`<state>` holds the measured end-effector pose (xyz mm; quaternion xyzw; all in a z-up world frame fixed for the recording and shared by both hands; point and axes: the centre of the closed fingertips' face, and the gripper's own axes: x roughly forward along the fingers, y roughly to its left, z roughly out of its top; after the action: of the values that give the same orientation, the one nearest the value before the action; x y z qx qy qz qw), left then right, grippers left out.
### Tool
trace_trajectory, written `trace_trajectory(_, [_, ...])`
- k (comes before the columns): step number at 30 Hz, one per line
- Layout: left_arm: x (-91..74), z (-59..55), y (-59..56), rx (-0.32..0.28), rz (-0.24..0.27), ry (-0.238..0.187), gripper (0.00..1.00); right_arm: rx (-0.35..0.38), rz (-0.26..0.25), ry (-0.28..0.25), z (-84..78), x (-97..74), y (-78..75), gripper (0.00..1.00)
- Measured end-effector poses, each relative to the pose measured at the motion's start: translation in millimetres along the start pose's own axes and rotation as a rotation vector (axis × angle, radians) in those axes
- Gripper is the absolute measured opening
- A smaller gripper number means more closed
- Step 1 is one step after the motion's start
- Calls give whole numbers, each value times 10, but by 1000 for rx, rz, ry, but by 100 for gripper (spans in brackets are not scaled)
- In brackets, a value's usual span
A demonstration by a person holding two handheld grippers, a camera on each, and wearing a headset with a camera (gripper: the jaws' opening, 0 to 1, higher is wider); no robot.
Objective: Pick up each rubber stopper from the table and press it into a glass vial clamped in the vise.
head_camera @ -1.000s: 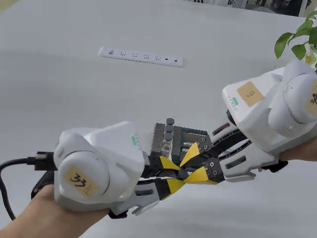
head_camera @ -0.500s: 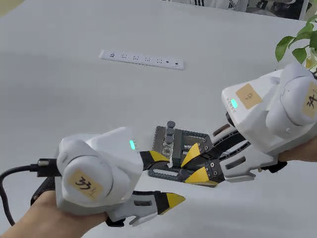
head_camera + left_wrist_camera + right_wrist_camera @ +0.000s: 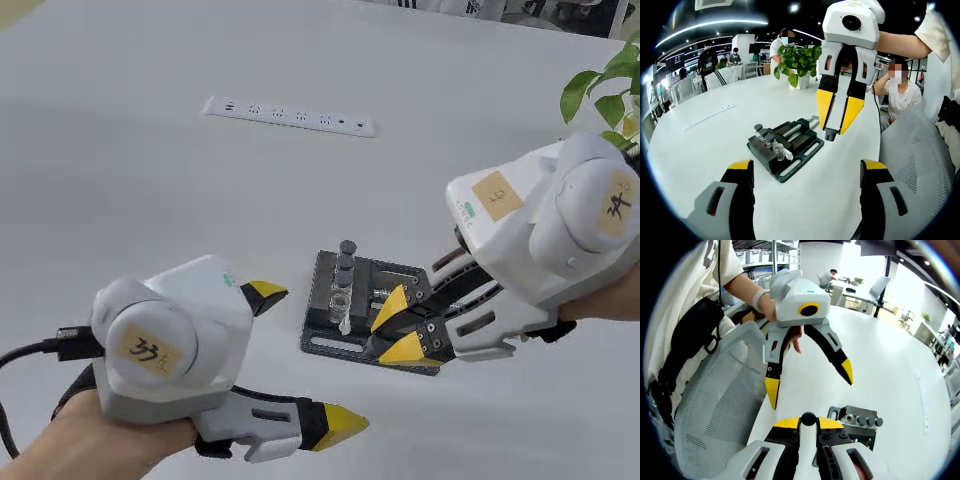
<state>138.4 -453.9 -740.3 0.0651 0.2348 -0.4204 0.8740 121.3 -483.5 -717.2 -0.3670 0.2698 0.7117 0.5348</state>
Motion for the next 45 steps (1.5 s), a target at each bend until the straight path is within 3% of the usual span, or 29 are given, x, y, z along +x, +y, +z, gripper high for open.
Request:
trace_trajectory(4, [-4, -7, 74, -8, 33, -9, 99, -13, 0, 18, -33, 14, -71, 7])
trace_trajectory(13, [-14, -76, 132, -27, 45, 1, 99, -45, 9, 79, -120, 25, -249, 7])
trace_trajectory(24, [-41, -174, 178, -49, 59, 6, 97, -167, 22, 192, -118, 54, -598, 6])
trace_trajectory(36, [-82, -217, 186, -60, 67, 13, 95, -306, 84, 308, -181, 230, -676, 6])
trace_trajectory(45, [-97, -243, 190, -70, 80, 18, 93, -400, 115, 345, -202, 302, -735, 6])
